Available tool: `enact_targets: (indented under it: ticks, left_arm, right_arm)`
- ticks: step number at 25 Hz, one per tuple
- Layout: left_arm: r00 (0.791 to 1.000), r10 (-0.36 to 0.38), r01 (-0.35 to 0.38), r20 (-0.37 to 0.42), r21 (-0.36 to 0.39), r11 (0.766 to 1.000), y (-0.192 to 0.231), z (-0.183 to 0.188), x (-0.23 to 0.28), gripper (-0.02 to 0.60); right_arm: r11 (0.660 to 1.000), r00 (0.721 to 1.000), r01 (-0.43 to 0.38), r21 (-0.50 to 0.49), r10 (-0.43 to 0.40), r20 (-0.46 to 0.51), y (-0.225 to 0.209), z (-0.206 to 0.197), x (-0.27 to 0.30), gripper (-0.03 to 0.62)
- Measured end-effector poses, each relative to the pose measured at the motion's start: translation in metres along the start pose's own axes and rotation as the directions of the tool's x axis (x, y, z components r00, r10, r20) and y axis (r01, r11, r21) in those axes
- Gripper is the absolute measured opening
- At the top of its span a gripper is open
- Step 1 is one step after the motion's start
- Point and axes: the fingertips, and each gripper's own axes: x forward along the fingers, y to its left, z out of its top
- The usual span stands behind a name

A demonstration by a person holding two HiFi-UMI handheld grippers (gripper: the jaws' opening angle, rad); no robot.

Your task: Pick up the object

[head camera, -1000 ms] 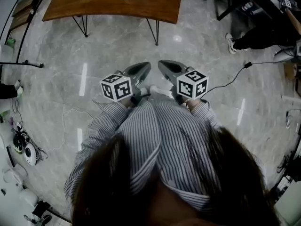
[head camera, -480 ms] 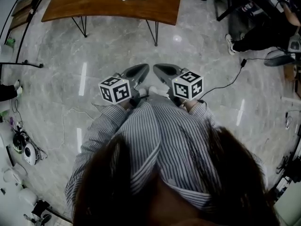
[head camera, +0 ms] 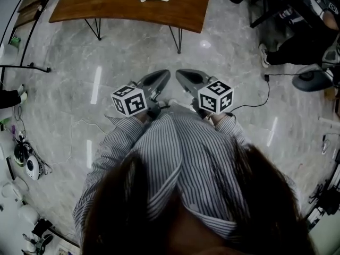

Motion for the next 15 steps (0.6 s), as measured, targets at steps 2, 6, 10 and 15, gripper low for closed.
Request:
enact_targets:
  ticks: [2,6,10,15]
  left_arm:
    - [1.000,0.004,-0.004,0.017,-0.020,1.000,0.005,0.003,0.003,0.000]
    - [0.999,0.014,-0.012,0.029,-0.051,0.999,0.019,0.009,0.013,0.000]
    - [1.000,0.016,-0.015,0.011,-0.053,0.998,0.037,0.022,0.031,0.000]
    - [1.000,0.014,-0.013,0.019,-0.044,0.999,0.079,0.070,0.055,0.000]
  right_arm:
    - [1.000,1.000,0.006,-0.001,-0.006,-0.002,-0.008,0.004,0.006,0.002]
    - [0.996,0.998,0.047,0.080,-0.050,0.042,-0.033,0.013,0.012,0.002]
    - [0.991,0.994,0.092,0.099,-0.096,0.042,-0.063,0.024,0.019,0.002]
    - [0.988,0.990,0.118,0.102,-0.125,0.066,-0.099,0.063,0.055,0.003]
